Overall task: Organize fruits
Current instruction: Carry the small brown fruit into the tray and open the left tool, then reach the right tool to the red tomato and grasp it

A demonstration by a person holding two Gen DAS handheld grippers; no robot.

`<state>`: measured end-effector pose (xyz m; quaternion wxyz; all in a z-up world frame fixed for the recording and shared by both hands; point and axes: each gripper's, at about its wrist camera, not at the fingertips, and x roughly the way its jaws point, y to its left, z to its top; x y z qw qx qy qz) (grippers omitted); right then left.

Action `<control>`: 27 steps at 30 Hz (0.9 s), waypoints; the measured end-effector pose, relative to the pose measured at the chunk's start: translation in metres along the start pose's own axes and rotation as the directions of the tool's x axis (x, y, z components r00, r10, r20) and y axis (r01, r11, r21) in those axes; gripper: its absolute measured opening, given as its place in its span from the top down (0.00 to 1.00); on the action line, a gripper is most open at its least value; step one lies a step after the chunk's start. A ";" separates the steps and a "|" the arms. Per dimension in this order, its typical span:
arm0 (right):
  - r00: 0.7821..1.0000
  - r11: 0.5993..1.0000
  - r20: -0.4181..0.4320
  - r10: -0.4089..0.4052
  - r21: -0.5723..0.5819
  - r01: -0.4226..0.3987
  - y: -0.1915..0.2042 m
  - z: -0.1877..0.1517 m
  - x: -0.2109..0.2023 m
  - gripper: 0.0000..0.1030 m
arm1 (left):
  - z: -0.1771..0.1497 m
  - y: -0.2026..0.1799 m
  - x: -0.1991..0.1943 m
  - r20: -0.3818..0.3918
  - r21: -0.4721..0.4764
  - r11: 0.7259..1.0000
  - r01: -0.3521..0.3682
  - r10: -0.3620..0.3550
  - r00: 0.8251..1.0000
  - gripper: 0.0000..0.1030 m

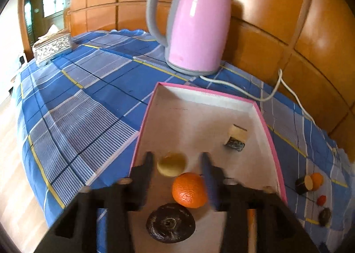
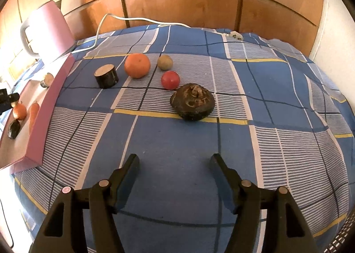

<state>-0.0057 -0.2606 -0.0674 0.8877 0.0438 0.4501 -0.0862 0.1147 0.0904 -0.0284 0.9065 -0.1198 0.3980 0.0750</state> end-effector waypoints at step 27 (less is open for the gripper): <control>0.983 0.942 0.019 -0.181 0.292 0.168 -0.037 -0.007 -0.010 0.35 | -0.039 0.003 -0.077 0.097 0.028 0.999 0.023 -0.025 0.995 0.20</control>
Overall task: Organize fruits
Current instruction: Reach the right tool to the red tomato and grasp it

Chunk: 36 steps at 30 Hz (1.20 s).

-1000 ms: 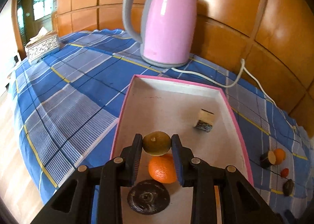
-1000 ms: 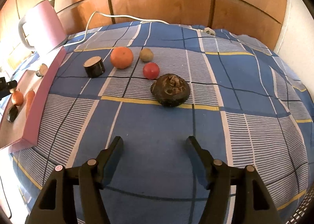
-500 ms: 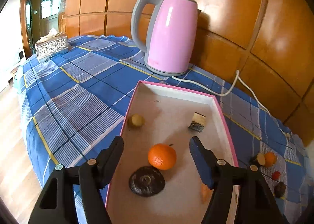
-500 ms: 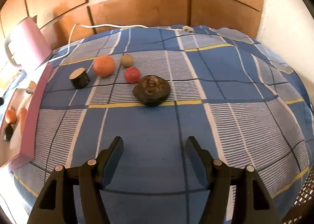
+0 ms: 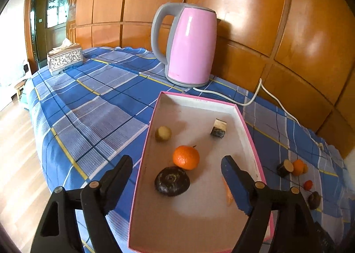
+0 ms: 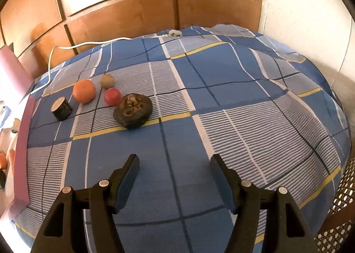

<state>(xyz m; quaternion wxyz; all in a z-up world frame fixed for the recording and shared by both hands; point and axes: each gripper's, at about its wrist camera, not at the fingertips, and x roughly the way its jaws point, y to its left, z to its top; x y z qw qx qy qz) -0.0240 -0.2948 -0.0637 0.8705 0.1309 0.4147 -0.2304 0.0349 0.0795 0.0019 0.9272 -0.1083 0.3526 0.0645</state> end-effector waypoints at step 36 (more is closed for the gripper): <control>0.974 0.944 -0.031 0.226 -0.241 -0.226 0.062 0.079 0.010 0.71 | -0.027 0.022 -0.004 -0.057 -0.014 0.999 -0.038 0.038 0.998 0.11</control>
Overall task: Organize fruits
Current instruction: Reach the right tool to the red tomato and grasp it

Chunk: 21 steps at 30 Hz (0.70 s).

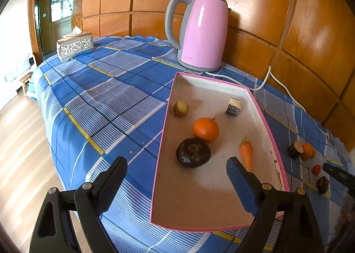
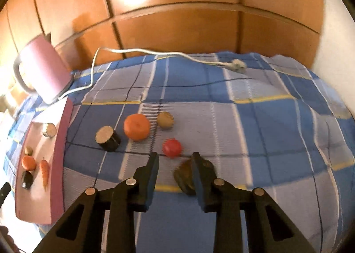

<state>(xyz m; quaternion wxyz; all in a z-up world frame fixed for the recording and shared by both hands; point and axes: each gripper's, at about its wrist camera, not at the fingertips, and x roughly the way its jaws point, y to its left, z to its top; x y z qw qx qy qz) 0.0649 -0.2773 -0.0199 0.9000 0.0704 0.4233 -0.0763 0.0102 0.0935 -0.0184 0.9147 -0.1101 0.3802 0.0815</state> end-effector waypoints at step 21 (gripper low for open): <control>0.985 0.977 -0.090 -0.145 -0.169 0.129 0.013 0.019 0.058 0.69 | -0.005 -0.006 0.001 -0.023 0.028 1.000 -0.007 0.008 1.000 0.09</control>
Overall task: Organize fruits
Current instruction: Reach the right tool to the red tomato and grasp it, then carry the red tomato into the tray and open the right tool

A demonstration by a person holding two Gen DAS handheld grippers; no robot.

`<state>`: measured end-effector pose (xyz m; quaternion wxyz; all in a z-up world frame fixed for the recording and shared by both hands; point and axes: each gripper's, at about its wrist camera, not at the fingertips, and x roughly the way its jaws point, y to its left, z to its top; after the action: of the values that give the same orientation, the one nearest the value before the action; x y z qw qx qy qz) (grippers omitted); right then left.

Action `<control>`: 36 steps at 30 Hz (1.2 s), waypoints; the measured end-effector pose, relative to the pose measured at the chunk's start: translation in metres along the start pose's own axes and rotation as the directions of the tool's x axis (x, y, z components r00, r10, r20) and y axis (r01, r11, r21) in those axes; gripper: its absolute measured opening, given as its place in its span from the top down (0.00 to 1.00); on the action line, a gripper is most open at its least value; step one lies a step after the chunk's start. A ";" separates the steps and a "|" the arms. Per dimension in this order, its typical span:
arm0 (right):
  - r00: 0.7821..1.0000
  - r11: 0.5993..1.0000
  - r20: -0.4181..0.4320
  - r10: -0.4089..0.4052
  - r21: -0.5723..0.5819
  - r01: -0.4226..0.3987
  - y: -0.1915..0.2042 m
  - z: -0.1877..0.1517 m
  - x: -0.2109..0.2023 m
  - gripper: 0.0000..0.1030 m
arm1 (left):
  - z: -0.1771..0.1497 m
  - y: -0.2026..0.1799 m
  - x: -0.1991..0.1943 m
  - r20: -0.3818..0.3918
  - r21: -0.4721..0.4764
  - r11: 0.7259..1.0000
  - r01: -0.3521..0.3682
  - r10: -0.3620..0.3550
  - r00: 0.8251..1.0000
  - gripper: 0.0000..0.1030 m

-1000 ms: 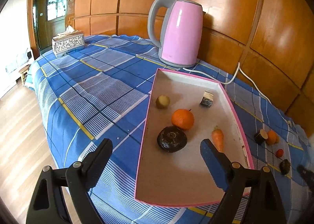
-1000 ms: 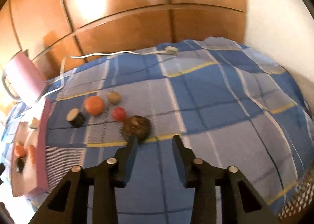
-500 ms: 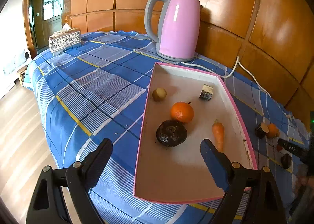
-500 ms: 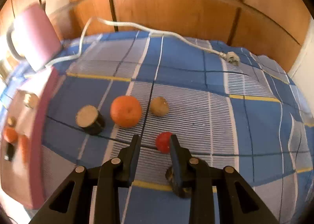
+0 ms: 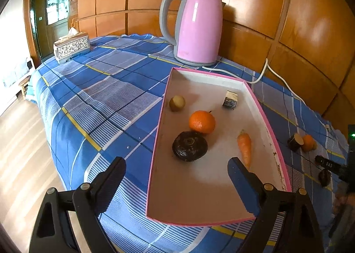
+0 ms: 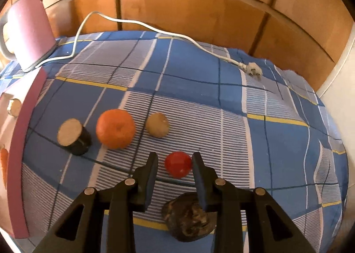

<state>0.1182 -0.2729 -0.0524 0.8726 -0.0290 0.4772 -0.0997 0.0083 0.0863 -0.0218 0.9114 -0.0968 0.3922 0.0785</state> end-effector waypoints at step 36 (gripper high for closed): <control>0.853 0.804 -0.046 0.520 -0.310 -0.507 0.178 -0.041 -0.094 0.70 | -0.004 0.028 0.000 0.001 -0.109 0.992 -0.055 0.055 0.998 0.05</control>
<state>0.0602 -0.0780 -0.0232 0.8609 -0.0380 0.4588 0.2168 -0.0006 0.1124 -0.0275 0.9031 -0.1355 0.3878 0.1251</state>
